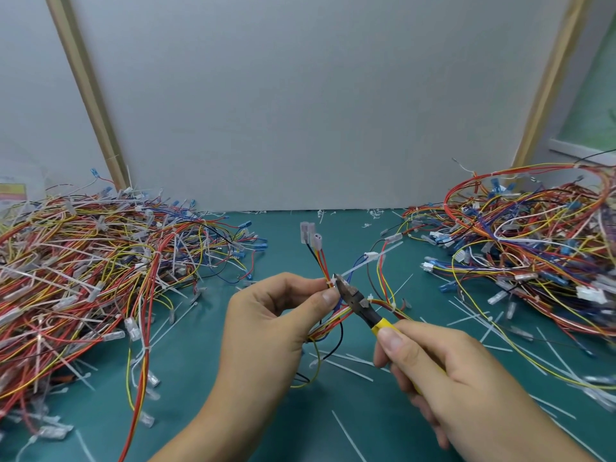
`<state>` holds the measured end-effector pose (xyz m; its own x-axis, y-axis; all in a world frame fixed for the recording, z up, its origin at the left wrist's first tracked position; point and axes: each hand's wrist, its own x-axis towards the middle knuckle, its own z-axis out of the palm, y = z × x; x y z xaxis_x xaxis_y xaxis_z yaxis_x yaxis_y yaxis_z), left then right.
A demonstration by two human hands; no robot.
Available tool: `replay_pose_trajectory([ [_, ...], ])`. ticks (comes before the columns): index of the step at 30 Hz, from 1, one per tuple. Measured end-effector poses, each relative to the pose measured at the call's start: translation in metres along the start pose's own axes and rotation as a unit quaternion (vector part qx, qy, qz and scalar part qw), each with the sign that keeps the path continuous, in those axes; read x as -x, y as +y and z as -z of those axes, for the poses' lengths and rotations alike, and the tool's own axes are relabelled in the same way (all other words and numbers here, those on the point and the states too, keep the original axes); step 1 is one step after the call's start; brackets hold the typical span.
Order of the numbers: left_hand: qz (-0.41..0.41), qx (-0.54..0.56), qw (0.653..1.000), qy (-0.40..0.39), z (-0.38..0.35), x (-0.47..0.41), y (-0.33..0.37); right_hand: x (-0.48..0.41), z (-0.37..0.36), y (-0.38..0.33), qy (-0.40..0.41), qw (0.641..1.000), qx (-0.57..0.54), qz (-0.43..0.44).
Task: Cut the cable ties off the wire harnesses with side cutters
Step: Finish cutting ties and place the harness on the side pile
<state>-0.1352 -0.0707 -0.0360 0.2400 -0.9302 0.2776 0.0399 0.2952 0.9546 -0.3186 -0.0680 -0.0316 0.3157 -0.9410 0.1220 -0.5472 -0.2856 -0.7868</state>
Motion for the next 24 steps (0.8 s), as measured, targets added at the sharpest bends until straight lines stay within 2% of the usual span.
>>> replay_pose_trajectory([
  [24,0.010,-0.015,1.000,0.008,0.000,-0.003,-0.005,-0.006,-0.003,0.014,-0.009,0.999,-0.028,0.012],
])
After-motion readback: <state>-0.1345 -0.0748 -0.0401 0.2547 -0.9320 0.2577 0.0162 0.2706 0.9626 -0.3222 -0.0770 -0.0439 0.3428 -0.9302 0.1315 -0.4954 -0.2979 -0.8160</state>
